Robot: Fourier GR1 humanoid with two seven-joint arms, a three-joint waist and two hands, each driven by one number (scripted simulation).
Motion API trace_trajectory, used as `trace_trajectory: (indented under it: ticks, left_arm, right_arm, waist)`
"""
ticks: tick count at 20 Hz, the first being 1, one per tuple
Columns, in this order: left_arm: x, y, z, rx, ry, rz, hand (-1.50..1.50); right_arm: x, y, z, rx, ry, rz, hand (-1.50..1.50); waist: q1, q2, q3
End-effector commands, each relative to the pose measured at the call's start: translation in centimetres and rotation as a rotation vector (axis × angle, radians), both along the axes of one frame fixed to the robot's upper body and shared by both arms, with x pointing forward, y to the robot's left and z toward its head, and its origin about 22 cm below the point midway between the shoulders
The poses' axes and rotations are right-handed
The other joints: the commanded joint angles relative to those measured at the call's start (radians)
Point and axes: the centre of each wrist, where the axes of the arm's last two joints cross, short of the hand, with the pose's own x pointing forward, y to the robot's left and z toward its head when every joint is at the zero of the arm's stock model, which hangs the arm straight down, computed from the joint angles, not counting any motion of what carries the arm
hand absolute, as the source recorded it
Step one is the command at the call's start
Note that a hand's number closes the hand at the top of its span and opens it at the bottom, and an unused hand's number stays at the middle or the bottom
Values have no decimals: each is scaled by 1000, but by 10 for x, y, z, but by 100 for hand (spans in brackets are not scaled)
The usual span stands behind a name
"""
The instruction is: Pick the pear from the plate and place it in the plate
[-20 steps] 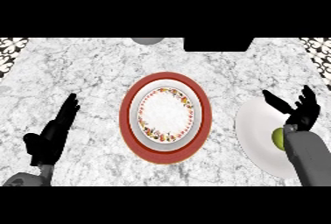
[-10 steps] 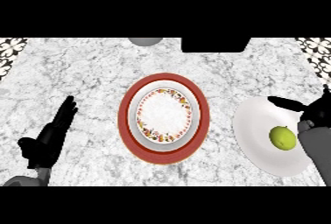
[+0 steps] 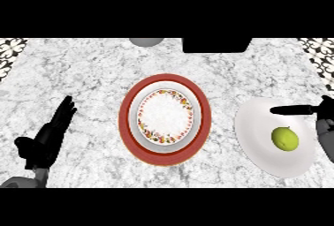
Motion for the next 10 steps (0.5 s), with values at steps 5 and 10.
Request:
trace_trajectory:
  ticks: [5, 10]
  left_arm:
    - [-1, 1, 0, -9, -14, 4, 0]
    - [-1, -3, -9, -10, -24, -16, 0]
  right_arm:
    - [-5, -11, 25, 132, 275, -29, -150]
    - [-11, -10, 14, 161, 382, -5, -150]
  waist:
    - [10, 4, 1]
    - [16, 7, 1]
